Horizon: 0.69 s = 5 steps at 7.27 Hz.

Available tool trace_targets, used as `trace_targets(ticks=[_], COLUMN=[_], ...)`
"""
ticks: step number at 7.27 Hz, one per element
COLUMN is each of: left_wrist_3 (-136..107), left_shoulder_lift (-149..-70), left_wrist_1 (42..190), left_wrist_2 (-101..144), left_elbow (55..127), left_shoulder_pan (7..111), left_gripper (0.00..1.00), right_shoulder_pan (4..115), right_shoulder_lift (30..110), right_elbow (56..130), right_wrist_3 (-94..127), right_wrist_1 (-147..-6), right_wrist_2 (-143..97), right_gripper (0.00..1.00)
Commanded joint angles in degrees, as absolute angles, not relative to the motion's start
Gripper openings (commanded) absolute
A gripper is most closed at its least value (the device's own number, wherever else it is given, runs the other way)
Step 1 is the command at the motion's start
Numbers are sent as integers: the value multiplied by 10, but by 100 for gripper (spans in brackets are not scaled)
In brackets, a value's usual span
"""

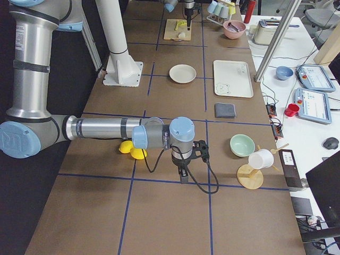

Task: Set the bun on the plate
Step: 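Reach the left gripper down to the white bun on the cutting board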

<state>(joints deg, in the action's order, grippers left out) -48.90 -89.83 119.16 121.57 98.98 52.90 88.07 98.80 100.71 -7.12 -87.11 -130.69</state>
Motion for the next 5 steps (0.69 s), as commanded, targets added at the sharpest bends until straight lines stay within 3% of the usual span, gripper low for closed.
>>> trace_targets(ticks=[1, 4, 5], left_wrist_3=[-540, -549, -547], left_shoulder_lift=[-898, -885, -878], left_wrist_1=[1194, 1194, 1188], left_wrist_2=[1197, 1158, 1147], left_elbow=[1002, 1011, 1019], left_shoulder_pan=[483, 452, 447], left_gripper=[100, 97, 49], right_shoulder_pan=[881, 881, 881], right_shoulder_lift=[989, 991, 991], right_elbow=[1007, 1007, 1007], right_wrist_3=[-72, -72, -72], right_wrist_1=[-871, -870, -870], right_wrist_2=[-1307, -1306, -1306], right_gripper=[100, 100, 100])
